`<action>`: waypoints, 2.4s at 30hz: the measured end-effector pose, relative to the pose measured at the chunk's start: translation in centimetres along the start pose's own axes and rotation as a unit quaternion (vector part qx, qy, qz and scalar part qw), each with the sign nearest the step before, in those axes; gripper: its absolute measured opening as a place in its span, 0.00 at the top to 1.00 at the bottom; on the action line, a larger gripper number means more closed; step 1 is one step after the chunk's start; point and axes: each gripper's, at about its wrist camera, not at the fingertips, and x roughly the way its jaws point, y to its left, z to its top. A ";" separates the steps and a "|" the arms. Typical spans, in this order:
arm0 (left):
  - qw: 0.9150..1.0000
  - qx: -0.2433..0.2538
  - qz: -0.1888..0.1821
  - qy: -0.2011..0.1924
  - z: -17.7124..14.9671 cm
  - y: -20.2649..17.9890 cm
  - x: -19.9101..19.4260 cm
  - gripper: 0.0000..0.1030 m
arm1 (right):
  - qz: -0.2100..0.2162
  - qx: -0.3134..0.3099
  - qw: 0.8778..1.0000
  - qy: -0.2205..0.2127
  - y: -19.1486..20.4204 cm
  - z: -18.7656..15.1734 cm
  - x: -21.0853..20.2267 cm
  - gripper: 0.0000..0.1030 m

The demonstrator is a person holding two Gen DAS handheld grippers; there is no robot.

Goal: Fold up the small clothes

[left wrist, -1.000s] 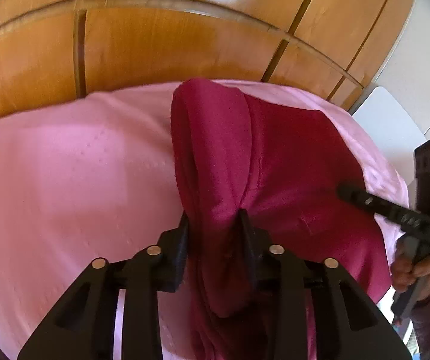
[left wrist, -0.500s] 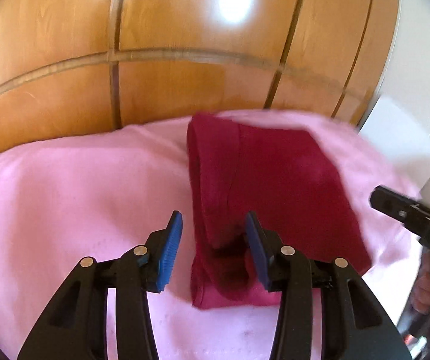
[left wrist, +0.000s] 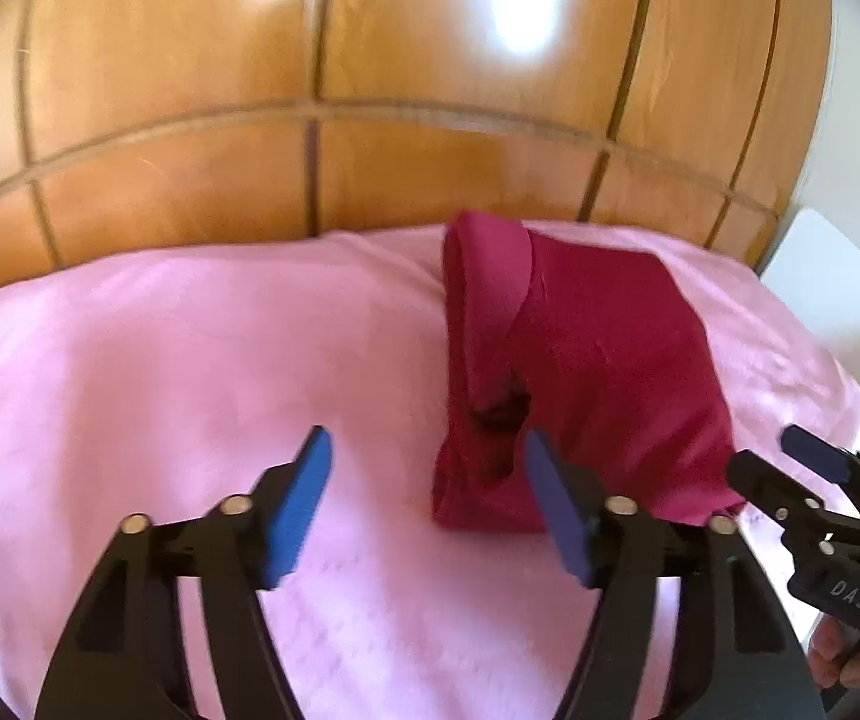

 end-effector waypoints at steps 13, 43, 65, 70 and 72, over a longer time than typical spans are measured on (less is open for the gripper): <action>0.997 -0.001 0.066 -0.037 -4.7 -0.2 -7.0 0.08 | -0.085 0.042 0.995 -0.026 1.9 -3.9 -4.4 0.02; 0.994 -0.007 0.098 -0.042 -7.7 -0.1 -9.4 0.04 | -0.100 0.027 0.994 -0.045 4.1 -5.5 -6.6 0.02; 0.992 -0.009 0.101 -0.068 -7.2 0.0 -10.6 0.04 | -0.095 0.026 0.994 -0.053 4.6 -5.7 -7.1 0.02; 0.992 -0.010 0.108 -0.068 -7.1 0.2 -10.4 0.04 | -0.093 0.025 0.994 -0.048 4.6 -5.7 -6.9 0.02; 0.993 -0.014 0.104 -0.059 -7.2 0.4 -10.0 0.04 | -0.094 0.025 0.994 -0.047 4.4 -5.7 -6.8 0.02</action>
